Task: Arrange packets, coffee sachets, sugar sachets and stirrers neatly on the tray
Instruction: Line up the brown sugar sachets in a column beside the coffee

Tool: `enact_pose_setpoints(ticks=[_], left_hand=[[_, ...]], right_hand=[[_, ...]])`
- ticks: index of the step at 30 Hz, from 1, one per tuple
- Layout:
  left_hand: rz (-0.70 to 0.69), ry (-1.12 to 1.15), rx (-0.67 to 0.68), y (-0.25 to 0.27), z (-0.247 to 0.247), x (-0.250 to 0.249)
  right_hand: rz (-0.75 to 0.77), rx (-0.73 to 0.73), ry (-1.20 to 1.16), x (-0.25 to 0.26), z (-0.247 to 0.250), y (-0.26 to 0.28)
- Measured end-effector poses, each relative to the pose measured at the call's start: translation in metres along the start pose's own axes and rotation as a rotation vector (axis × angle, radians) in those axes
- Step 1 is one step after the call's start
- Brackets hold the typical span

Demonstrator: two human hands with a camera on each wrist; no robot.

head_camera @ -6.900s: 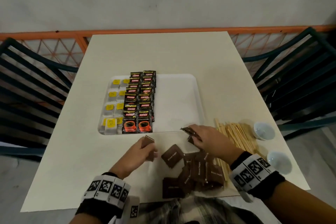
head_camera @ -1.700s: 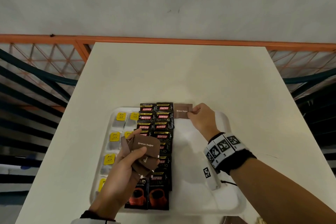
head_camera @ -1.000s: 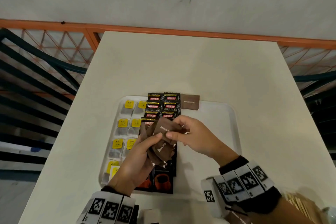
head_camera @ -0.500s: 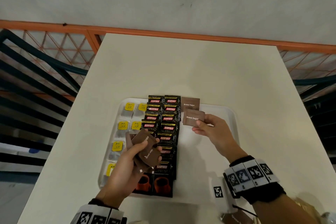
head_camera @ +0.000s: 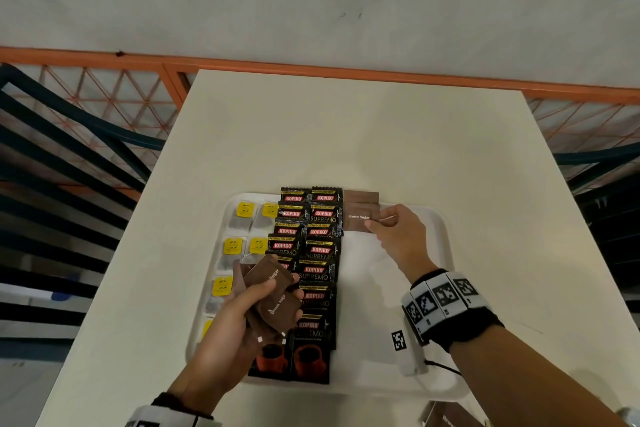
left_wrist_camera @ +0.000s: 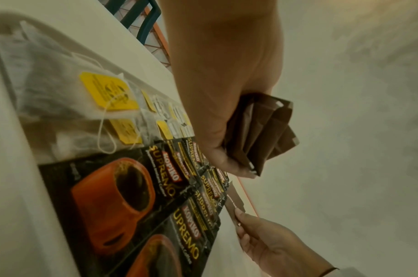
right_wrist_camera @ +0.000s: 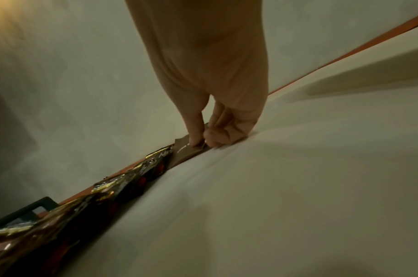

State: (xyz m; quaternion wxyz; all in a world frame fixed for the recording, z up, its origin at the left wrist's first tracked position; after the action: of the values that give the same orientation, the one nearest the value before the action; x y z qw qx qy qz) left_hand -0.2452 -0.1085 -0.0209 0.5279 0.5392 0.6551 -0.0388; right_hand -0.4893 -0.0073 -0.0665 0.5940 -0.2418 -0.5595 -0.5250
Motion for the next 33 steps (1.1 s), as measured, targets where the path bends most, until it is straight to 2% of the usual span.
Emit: enact_pose_setpoints(ticks=[7,10,12,15,17,19,25,30,33], left_hand=[[0.010,0.050,0.052,-0.004,-0.015,0.002],[0.044,0.031,0.080,-0.007,-0.023,0.004],[0.047,0.002,0.085,-0.010,-0.027,0.004],[0.054,-0.032,0.089,-0.015,-0.031,0.004],[0.063,-0.059,0.090,-0.016,-0.032,0.006],[0.067,-0.080,0.083,-0.018,-0.033,0.008],[0.031,-0.082,0.011,-0.020,-0.026,0.010],[0.013,-0.175,-0.104,-0.023,-0.015,0.010],[0.001,-0.195,-0.120,-0.023,-0.014,0.008]], right_hand=[[0.069,-0.035,0.094,0.006,0.001,0.005],[0.175,0.009,0.182,0.025,-0.005,0.020],[0.216,0.218,0.182,0.040,-0.019,0.037],[0.129,0.692,0.152,0.050,-0.043,0.073],[0.077,0.860,0.081,0.051,-0.051,0.090],[0.062,0.881,0.023,0.049,-0.052,0.094],[-0.053,0.770,-0.175,0.040,-0.042,0.088],[-0.121,0.848,-0.242,0.035,-0.035,0.096],[-0.196,0.910,-0.298,0.034,-0.030,0.102]])
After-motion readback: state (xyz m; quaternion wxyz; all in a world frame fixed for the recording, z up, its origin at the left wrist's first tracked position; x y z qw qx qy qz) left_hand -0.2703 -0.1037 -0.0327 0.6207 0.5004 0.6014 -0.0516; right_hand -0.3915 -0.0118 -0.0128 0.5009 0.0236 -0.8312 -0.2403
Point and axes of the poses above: each hand's wrist, its own y-axis away from the middle knuckle, its own z-axis out of the back of the hand, x = y × z, the point moved 6 cm from there along -y, towards the middle knuckle, and after that the axes turned 12 degrees about -y, right-handed, at the moved point
